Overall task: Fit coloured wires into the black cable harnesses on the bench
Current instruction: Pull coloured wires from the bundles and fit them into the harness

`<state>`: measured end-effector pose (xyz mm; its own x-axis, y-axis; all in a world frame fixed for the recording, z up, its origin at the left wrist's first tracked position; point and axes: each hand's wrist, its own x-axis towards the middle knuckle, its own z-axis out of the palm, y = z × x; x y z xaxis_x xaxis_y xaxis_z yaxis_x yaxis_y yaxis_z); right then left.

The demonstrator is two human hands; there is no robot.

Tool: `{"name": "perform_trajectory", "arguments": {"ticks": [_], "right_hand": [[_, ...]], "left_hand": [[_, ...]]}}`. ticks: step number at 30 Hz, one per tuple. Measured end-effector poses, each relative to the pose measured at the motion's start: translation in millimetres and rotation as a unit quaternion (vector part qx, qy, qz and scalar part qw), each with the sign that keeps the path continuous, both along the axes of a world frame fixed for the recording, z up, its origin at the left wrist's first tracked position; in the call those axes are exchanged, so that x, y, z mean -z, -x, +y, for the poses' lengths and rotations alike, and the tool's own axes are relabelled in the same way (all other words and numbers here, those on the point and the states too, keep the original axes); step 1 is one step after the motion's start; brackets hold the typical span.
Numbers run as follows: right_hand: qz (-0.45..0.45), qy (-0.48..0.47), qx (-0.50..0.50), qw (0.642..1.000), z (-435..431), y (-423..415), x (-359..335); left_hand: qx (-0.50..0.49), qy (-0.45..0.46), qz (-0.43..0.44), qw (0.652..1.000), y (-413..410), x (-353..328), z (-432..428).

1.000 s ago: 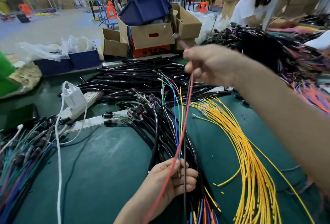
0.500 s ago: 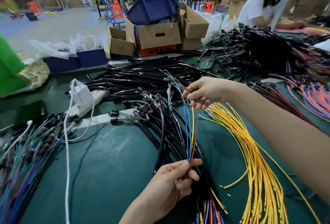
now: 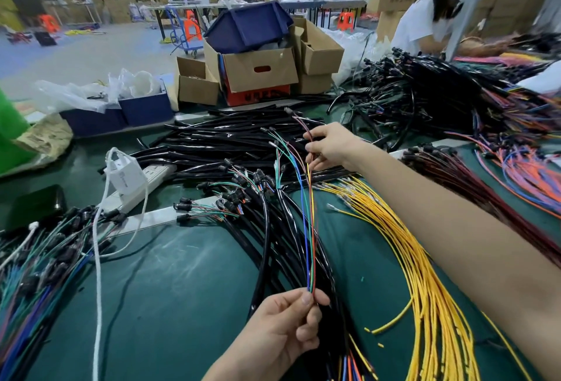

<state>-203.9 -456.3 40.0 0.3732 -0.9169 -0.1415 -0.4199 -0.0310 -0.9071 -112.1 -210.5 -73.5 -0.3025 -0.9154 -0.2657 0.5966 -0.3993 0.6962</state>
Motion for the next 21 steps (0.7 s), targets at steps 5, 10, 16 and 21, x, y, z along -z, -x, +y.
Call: {"name": "perform_trajectory", "arguments": {"ticks": [5, 10, 16, 21], "right_hand": [[-0.006, -0.022, 0.036, 0.999, -5, 17, 17], [0.118, 0.051, 0.154, 0.980, -29, 92, 38], [0.379, 0.154, 0.281, 0.868, -51, 249, 45], [0.446, 0.082, 0.329, 0.828, -29, 321, 82]], "left_hand": [[-0.003, 0.010, -0.001, 1.000, -2, 2, 0], [-0.012, 0.005, 0.008, 1.000, -3, 5, 2], [-0.021, -0.018, 0.017, 0.999, -1, 3, 2], [-0.034, -0.037, 0.013, 0.999, 0, 0, 0]]}}
